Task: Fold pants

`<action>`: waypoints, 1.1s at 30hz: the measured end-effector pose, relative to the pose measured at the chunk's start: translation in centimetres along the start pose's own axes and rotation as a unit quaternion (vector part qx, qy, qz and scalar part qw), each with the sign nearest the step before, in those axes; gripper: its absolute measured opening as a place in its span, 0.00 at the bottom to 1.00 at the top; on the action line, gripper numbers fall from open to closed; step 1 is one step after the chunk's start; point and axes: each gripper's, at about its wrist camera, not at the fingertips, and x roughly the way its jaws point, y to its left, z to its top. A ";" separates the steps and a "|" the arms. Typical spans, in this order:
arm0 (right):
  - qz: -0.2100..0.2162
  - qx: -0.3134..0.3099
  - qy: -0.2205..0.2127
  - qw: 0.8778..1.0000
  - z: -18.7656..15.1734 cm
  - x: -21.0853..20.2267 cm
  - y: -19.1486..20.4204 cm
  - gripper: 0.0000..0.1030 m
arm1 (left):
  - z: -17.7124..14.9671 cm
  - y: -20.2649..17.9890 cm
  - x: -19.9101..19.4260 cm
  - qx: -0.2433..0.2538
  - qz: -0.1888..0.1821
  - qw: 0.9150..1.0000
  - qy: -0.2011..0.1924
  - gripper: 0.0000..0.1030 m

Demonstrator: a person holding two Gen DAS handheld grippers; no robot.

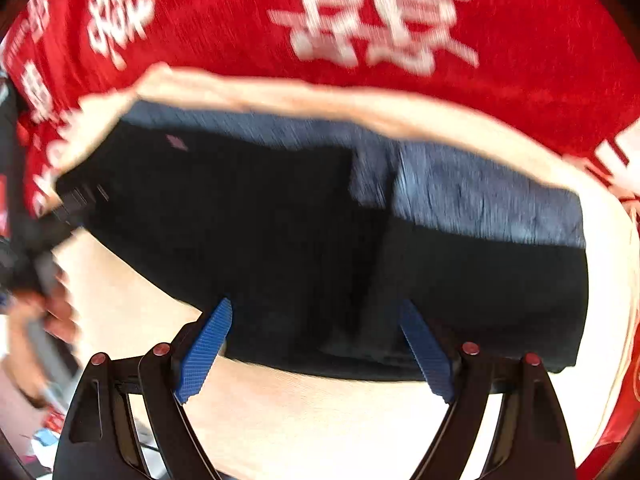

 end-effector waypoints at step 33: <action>0.205 -0.127 0.113 0.964 10.9 -3.6 12.6 0.18 | -5.7 -14.6 -11.9 0.280 0.034 0.946 -0.161 0.36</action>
